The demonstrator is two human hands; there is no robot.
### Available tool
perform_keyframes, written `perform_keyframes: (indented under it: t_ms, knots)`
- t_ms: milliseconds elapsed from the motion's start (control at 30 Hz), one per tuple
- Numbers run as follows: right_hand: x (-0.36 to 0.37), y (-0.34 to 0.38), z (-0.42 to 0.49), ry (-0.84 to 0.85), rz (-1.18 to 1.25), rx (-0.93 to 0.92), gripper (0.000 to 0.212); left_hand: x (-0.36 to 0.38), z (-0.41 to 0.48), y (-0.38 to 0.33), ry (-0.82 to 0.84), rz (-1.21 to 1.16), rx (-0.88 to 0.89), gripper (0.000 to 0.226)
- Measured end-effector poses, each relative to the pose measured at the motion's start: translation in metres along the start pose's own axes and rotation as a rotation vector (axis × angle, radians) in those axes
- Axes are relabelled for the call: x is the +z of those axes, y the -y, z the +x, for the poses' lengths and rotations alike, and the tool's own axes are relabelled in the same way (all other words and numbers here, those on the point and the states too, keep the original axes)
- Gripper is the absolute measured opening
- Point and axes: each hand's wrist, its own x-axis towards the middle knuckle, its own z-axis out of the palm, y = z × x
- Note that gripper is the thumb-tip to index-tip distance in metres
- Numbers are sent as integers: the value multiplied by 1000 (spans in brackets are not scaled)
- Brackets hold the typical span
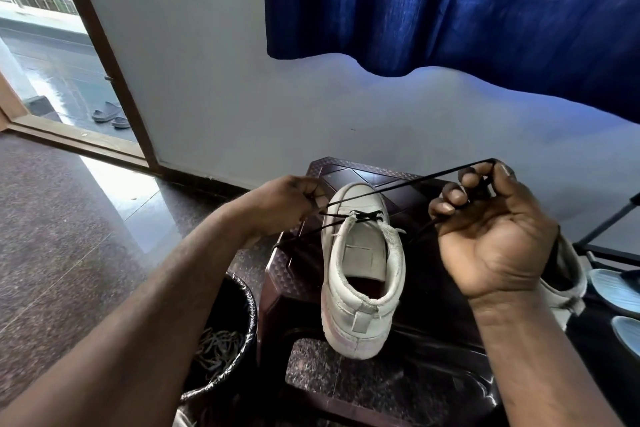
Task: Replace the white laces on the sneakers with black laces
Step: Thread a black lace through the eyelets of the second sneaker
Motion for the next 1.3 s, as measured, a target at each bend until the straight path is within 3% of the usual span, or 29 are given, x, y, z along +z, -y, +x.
perform_keyframes:
  t_ms: [133,200,267,300,400,567,767,1000,1167,1300]
  knots:
    - [4,-3,-3,26,-154,6,18,3,2,1,-46,177,-17,21]
    - [6,-6,-5,42,-344,7,16,7,6,1,-128,234,36,16]
    - [7,-12,-8,49,-541,-7,20,13,9,-4,-224,116,152,3]
    - [8,-15,-9,52,-600,-9,20,16,9,-7,-237,37,227,10]
    - [13,-21,-14,92,-656,34,14,26,10,-15,-164,-38,402,12]
    - [18,-24,-17,105,-616,66,15,40,5,-24,-153,82,516,4]
    - [20,-24,-18,103,-596,66,15,38,2,-25,-147,11,534,16]
    - [20,-23,-19,103,-581,78,15,35,4,-24,-214,123,494,16]
    - [15,-16,-11,31,-389,88,14,8,6,-9,-350,448,407,13]
    - [12,-17,-10,6,-432,62,10,-6,3,8,-310,772,206,7]
